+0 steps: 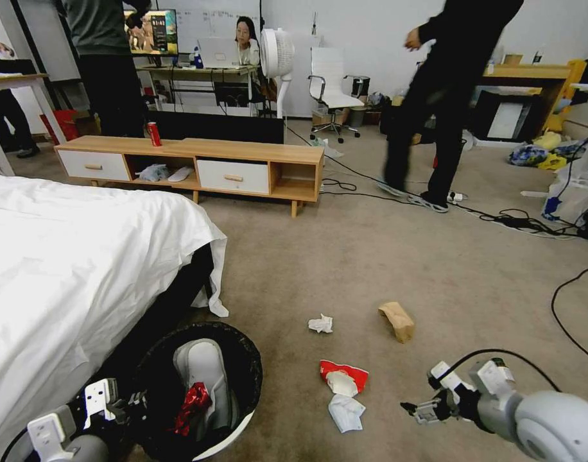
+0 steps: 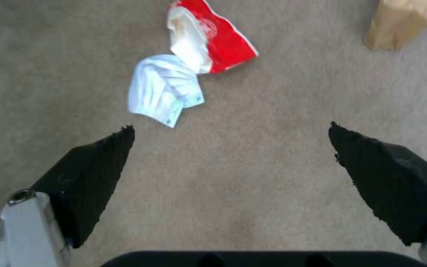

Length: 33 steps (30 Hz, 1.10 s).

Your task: Pick up the trash bin and place the garbage on the floor into it.

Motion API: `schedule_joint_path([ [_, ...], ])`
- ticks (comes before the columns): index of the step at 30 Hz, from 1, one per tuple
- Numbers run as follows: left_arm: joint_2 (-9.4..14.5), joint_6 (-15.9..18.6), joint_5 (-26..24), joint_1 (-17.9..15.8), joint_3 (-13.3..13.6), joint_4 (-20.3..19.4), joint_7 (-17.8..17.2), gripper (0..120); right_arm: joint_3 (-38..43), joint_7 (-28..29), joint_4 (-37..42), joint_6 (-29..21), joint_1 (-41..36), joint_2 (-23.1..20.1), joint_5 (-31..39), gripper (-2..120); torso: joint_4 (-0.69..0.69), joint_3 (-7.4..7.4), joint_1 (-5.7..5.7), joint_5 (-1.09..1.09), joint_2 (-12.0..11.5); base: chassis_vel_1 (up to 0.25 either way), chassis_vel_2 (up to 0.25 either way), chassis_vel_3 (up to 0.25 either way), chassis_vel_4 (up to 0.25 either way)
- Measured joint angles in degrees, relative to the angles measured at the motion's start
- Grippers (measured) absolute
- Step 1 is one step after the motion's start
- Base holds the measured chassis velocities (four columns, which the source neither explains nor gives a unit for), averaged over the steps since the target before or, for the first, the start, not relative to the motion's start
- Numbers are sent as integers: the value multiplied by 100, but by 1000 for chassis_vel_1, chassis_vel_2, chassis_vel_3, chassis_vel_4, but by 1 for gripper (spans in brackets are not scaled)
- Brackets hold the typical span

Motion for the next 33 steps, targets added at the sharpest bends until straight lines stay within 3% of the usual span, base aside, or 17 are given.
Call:
schedule_joint_path([
  [16, -41, 0, 20, -114, -18, 194, -4, 2, -1836, 400, -1057, 132, 1634, 826, 41, 100, 1, 0, 0, -1, 0, 0, 0, 0, 0],
  [33, -61, 0, 28, -152, -25, 234, -12, 2, -2852, 477, -2238, 471, 2189, 1370, -119, 100, 0, 0, 0, -1, 0, 0, 0, 0, 0],
])
